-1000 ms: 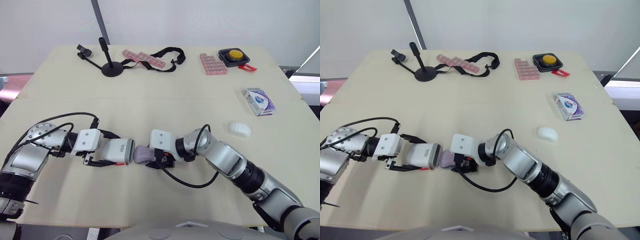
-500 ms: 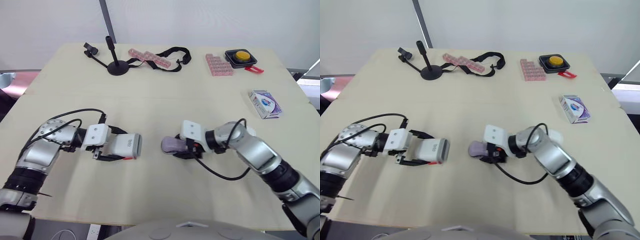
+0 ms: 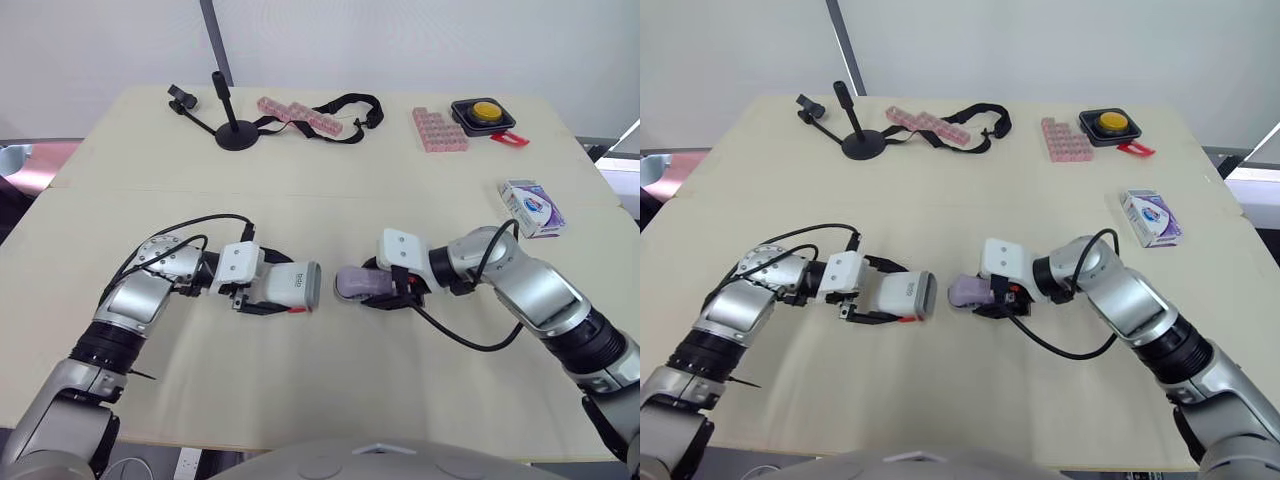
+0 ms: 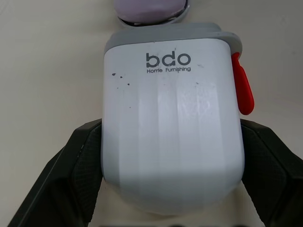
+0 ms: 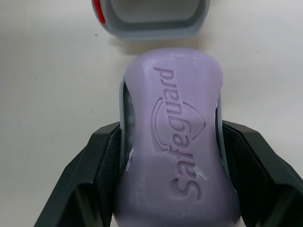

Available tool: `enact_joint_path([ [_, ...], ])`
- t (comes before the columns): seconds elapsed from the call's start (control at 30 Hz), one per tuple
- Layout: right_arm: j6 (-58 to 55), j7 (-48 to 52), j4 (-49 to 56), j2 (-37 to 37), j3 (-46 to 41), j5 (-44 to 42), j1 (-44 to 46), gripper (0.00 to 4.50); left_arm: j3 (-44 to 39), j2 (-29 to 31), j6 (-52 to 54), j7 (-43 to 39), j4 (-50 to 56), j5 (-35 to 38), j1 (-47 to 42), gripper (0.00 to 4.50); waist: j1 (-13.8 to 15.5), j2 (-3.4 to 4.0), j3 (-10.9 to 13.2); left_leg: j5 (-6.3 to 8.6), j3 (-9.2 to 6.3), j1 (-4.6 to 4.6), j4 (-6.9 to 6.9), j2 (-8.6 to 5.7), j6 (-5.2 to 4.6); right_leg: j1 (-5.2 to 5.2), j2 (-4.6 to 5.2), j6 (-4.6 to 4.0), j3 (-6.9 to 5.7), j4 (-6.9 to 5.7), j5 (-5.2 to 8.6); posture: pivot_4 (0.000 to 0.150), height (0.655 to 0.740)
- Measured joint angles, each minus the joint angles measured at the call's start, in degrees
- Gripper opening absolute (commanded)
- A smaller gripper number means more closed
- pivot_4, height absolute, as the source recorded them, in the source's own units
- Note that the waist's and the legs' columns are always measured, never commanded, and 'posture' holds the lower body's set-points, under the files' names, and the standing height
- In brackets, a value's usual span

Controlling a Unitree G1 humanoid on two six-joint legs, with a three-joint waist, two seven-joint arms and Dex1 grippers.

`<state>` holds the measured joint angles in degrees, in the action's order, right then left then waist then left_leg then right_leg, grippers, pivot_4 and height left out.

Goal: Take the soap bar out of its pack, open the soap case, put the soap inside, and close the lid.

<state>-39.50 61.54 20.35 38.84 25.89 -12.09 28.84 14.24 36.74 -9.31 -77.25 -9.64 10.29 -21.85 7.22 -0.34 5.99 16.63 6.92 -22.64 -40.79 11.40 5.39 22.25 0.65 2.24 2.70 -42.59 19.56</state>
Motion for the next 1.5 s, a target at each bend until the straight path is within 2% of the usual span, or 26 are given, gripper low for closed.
enact_joint_path([
  [0.43, -3.4, 0.2, 0.5, 0.2, 0.1, 0.0, 2.8, 2.59, 2.1, -5.2, -0.1, 1.3, -5.3, -3.1, -6.0, 3.47, 0.6, 0.0, 0.0, 0.0, 0.0, -0.04, -0.04, -0.01, -0.01, 0.0, 0.01, -0.01, 0.03, -0.02, 0.0, 0.15, 0.7143],
  [1.3, -6.8, -0.4, -2.0, -2.5, 5.9, 4.1, 9.5, 2.59, 2.9, -10.8, -0.5, 2.7, -7.4, -5.0, -8.4, 3.47, 0.5, 0.0, 0.0, -0.01, 0.0, -0.18, -0.13, 0.0, -0.02, 0.16, 0.0, -0.01, 0.06, -0.22, -0.01, 0.15, 0.7143],
  [1.37, -8.2, -0.8, -1.9, -2.9, 6.1, 4.1, 9.7, 3.63, 3.0, -10.8, -0.5, 2.8, -7.4, -5.5, -8.5, 3.47, 0.5, 0.0, 0.0, -0.01, 0.0, -0.19, -0.13, 0.0, -0.02, 0.17, -0.01, -0.01, 0.08, -0.22, -0.01, 0.15, 0.7143],
  [1.47, -9.1, -0.8, -1.8, -2.7, 6.2, 4.1, 10.2, 4.49, 3.2, -10.7, -0.6, 2.9, -7.4, -5.6, -8.5, 3.47, 0.6, 0.01, 0.0, -0.01, 0.0, -0.2, -0.15, 0.0, -0.02, 0.19, 0.0, -0.01, 0.07, -0.29, -0.01, 0.15, 0.7143],
  [1.5, -9.2, -0.7, -1.6, -2.6, 6.2, 4.1, 10.3, 4.49, 3.2, -10.7, -0.7, 2.9, -7.4, -5.6, -8.5, 3.47, 0.6, 0.01, 0.0, -0.01, -0.01, -0.2, -0.15, 0.0, -0.02, 0.21, 0.0, -0.01, 0.06, -0.31, -0.01, 0.15, 0.7143],
])
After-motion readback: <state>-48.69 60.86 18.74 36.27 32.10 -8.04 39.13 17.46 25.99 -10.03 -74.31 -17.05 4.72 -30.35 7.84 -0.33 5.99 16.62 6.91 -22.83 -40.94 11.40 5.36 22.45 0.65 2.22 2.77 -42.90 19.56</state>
